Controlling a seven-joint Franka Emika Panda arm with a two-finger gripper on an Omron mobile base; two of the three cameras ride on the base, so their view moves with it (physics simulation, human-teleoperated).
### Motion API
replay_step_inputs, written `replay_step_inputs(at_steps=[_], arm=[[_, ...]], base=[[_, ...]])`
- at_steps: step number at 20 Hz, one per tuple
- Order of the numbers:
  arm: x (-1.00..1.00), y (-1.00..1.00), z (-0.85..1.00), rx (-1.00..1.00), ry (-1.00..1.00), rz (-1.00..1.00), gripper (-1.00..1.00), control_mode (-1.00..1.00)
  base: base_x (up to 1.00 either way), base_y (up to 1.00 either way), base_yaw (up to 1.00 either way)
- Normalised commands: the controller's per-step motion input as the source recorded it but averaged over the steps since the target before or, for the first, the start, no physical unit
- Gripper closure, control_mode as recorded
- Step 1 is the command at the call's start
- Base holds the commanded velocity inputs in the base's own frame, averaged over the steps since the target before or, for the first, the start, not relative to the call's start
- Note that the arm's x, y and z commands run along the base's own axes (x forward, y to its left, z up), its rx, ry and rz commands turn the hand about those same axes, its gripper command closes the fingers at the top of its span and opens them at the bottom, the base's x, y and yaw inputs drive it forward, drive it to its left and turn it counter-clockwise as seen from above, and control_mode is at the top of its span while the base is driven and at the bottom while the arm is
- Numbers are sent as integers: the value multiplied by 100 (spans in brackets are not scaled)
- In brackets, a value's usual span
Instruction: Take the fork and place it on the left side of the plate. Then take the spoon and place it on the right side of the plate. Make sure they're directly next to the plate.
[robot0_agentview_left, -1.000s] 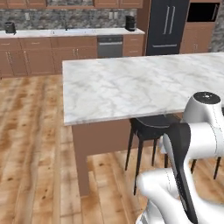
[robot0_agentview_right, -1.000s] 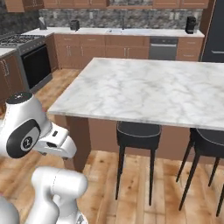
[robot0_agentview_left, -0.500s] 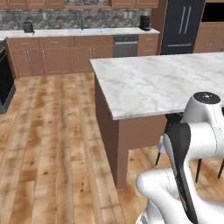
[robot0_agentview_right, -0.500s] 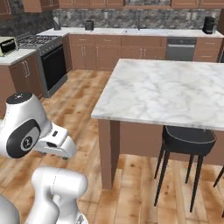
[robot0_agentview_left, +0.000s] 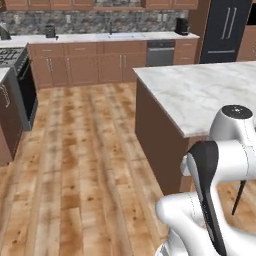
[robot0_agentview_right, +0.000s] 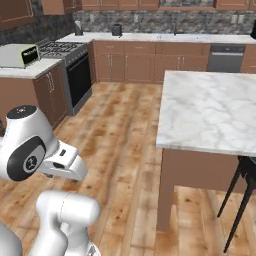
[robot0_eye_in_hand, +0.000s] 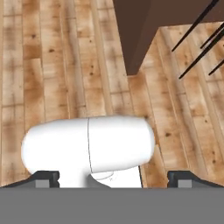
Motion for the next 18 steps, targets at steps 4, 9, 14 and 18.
replay_step_inputs(at_steps=[4,9,14,18], arm=[[0,0,0,0,0,0,-100,100],[0,0,0,0,0,0,-100,100],[0,0,0,0,0,0,-100,100],[0,0,0,0,0,0,-100,100]], base=[[89,100,-8],[100,100,-14],[100,99,-19],[100,84,-19]])
